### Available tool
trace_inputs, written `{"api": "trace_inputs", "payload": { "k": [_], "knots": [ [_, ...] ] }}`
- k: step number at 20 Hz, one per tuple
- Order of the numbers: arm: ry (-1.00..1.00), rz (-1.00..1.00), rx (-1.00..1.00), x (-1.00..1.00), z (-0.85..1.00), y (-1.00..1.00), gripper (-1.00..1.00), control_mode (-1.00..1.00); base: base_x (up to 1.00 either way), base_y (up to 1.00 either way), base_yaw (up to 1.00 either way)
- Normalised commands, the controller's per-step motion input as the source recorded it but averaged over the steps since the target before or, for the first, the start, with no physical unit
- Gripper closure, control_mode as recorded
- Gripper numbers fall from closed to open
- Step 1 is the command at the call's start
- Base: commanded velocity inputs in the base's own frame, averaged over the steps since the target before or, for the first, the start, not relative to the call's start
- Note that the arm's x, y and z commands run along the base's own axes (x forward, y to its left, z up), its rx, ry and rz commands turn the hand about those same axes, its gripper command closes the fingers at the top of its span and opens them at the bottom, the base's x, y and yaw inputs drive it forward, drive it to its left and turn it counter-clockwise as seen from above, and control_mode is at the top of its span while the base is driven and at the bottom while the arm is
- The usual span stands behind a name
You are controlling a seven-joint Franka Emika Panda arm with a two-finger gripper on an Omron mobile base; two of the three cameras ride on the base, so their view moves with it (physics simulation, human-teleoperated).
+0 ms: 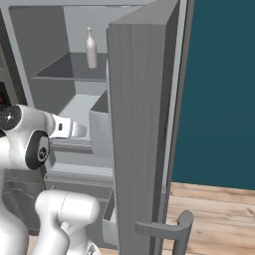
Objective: Place the liquor and beer on the top shelf of the fridge to keep them out of children's reach, and place the broccoli on lower shelves for easy access.
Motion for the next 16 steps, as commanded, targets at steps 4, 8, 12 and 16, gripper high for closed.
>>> {"api": "trace_inputs", "payload": {
  "k": [4,8,12,16],
  "knots": [
    [0.05,0.00,-0.07,-0.86,0.62,0.01,-1.00,-1.00,0.00,0.00,0.00],
    [0.06,0.03,-0.06,-0.78,0.50,0.01,-1.00,-1.00,0.00,0.00,0.00],
    [0.04,0.07,-0.02,-0.69,0.20,0.00,-1.00,-1.00,0.00,0.00,0.00],
    [0.05,0.09,0.00,-0.50,0.07,0.00,-1.00,-1.00,0.00,0.00,0.00]
  ]
}}
